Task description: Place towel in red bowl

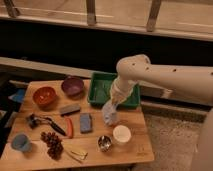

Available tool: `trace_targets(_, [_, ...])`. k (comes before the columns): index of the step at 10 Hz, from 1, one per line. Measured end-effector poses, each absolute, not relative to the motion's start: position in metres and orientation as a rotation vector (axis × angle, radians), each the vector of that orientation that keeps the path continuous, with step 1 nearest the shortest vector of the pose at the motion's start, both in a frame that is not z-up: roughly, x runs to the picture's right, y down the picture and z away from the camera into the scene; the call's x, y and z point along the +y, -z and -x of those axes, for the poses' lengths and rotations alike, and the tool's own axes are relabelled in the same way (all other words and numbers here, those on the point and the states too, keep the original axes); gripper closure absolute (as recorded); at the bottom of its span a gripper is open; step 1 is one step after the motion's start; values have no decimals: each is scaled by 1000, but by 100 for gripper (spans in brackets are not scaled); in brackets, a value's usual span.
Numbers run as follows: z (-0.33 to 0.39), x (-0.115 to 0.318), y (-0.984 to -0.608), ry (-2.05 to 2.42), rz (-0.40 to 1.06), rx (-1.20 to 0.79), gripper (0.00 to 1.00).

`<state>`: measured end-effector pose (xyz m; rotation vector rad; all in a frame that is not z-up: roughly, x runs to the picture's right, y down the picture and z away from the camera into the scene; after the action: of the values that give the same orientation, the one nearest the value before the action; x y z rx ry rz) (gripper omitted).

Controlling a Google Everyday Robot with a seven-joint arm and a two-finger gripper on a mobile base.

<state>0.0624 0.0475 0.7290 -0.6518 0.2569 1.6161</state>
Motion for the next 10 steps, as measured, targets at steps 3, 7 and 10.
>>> trace_targets(3, [-21,-3,-742,-1629,686,102,100])
trace_targets(7, [19,-53,-736,-1600,743,-48,100])
trace_targets(10, [19,-53,-736,-1600,744,-47,100])
